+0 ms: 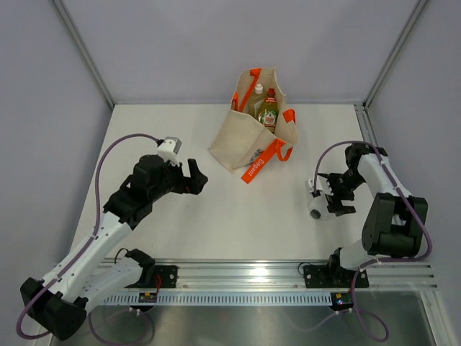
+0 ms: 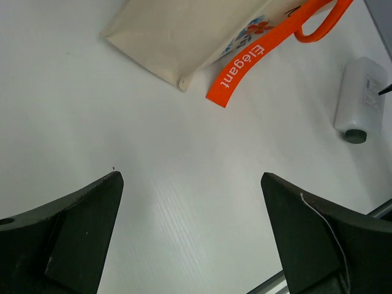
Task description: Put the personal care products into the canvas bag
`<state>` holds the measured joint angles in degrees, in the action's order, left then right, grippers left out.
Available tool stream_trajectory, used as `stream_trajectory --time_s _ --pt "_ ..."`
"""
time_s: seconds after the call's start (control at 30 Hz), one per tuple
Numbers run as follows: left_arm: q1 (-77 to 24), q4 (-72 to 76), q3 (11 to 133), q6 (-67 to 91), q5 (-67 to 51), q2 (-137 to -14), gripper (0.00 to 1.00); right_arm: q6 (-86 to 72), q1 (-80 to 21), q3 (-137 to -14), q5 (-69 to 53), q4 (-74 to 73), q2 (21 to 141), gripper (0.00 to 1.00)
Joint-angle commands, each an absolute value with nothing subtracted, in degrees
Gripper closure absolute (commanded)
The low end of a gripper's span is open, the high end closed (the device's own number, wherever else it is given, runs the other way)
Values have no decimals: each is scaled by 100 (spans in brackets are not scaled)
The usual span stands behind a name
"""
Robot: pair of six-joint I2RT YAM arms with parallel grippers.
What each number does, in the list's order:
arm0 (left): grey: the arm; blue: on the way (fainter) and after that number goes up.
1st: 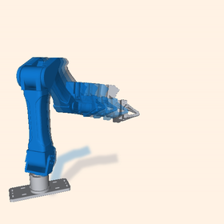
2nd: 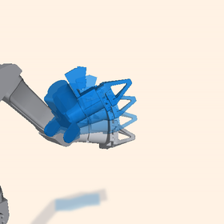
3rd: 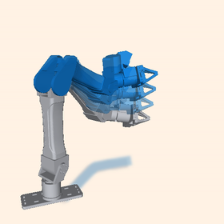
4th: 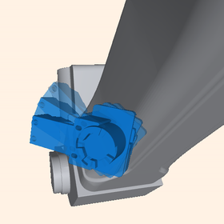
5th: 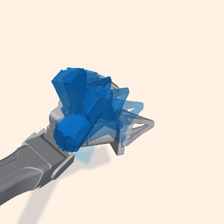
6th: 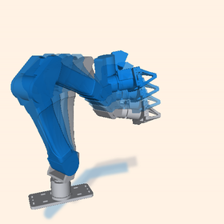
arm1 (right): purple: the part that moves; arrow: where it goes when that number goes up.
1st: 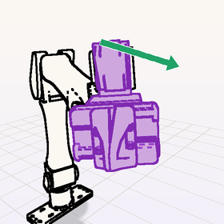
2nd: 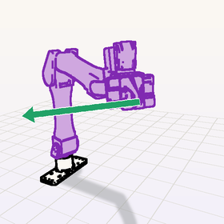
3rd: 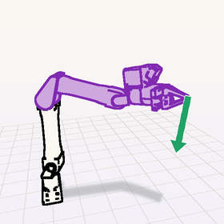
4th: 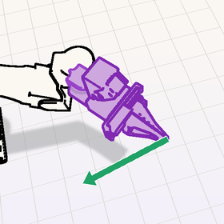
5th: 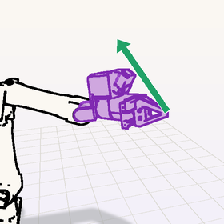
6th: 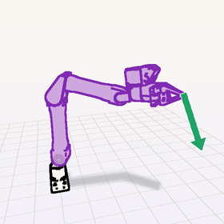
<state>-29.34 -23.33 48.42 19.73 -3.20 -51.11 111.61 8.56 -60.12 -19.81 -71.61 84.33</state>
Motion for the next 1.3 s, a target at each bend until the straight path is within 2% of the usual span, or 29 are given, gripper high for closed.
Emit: stream_trajectory --time_s 0.0,0.33,0.53,0.63,0.7,0.73,0.8,0.83,0.87,1.07,1.27 --pt "-2909 -2092 4624 2328 -79 -4694 1 12815 721 -6276 -1451 -6786 8850 0" --pt "-2909 -2188 4430 2479 -26 -4544 1 11743 150 -6117 -932 -5556 9553 1" --pt "-2909 -2136 4395 2514 -26 -4631 1 11471 88 -5915 -397 -5512 9896 0" --pt "-2909 -2066 4386 2584 -26 -4684 1 10751 35 -6037 -605 -5440 10037 3" --pt "-2909 -1987 4359 2663 -26 -4693 1 9919 35 -6493 -729 -5615 10308 15" --pt "-2909 -1943 4351 2680 -26 -4711 1 9653 35 -6687 -869 -5895 10544 38" --pt "-2909 -1942 4359 2724 -26 -4720 1 8670 26 -7328 -1071 -6134 10783 70" --pt "-2909 -1942 4359 2742 -18 -4720 1 8370 26 -7495 -1351 -6352 10915 82" --pt "-2909 -1951 4368 2760 -26 -4711 1 7880 35 -7784 -1571 -6459 10951 100" --pt "-2909 -1986 4298 2891 193 -4553 1 6244 167 -8077 -3461 -6767 10679 100" --pt "-2909 -1890 4228 3032 176 -4561 1 5274 299 -7700 -5280 -6794 10459 100"
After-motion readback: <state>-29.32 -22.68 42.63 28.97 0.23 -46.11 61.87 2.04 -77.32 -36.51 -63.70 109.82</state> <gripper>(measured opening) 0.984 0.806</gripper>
